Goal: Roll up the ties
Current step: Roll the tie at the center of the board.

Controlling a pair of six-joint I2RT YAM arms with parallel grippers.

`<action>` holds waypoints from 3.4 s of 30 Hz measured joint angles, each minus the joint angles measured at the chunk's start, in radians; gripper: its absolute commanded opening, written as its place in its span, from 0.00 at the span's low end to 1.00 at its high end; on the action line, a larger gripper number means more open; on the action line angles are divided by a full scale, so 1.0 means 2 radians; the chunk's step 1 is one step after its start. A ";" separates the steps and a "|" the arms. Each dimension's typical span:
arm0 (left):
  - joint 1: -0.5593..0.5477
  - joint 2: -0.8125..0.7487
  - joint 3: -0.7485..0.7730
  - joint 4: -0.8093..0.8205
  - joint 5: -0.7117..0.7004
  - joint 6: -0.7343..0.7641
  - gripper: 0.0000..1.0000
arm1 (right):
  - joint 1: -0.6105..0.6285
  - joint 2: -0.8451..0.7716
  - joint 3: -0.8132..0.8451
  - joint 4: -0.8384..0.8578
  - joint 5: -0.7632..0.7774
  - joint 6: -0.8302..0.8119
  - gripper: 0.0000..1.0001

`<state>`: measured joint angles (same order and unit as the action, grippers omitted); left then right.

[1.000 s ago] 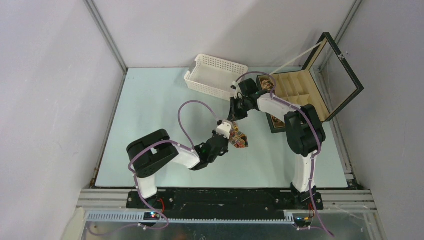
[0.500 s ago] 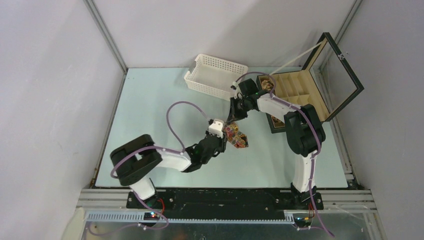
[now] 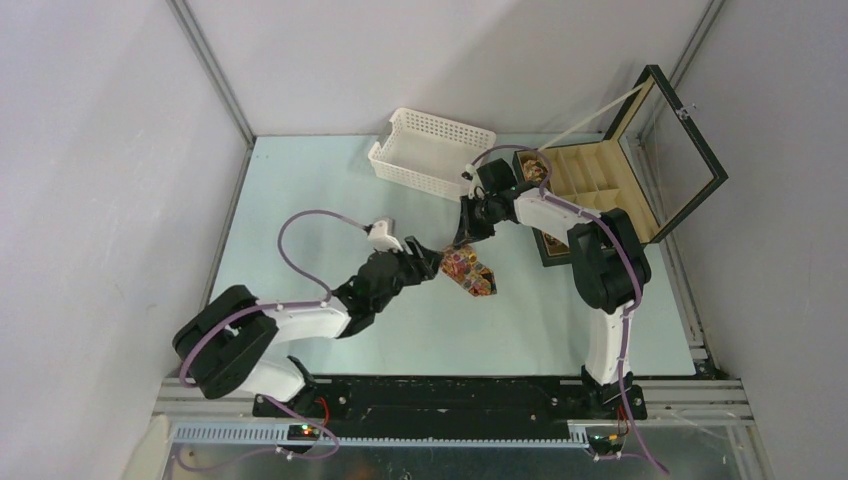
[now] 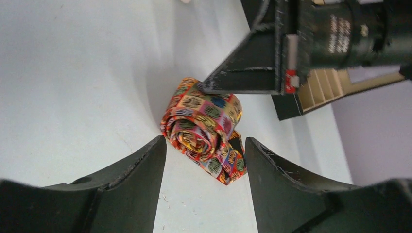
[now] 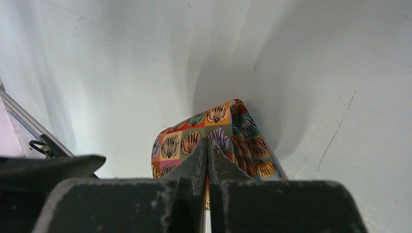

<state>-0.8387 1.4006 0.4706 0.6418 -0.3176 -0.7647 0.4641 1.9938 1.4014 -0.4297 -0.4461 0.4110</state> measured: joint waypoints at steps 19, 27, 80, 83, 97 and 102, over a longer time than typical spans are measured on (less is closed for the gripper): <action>0.047 0.111 -0.009 0.114 0.163 -0.260 0.77 | 0.003 0.000 -0.001 0.002 0.003 0.000 0.00; 0.051 0.139 -0.009 0.147 0.173 -0.283 0.60 | 0.003 0.000 -0.003 0.003 0.003 0.000 0.00; 0.077 0.154 0.000 0.141 0.178 -0.281 0.51 | 0.003 0.000 -0.006 0.003 0.003 0.000 0.00; 0.077 0.154 0.000 0.141 0.178 -0.281 0.46 | 0.003 0.000 -0.006 0.003 0.003 0.000 0.00; 0.077 0.163 0.015 0.136 0.178 -0.276 0.40 | 0.003 0.000 -0.006 0.003 0.003 -0.001 0.00; 0.077 0.168 0.015 0.135 0.178 -0.275 0.24 | 0.004 0.000 -0.006 0.003 0.003 -0.001 0.00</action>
<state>-0.6838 1.7359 0.5007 0.9115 0.0380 -1.3148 0.4713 1.9938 1.3899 -0.4232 -0.4397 0.4091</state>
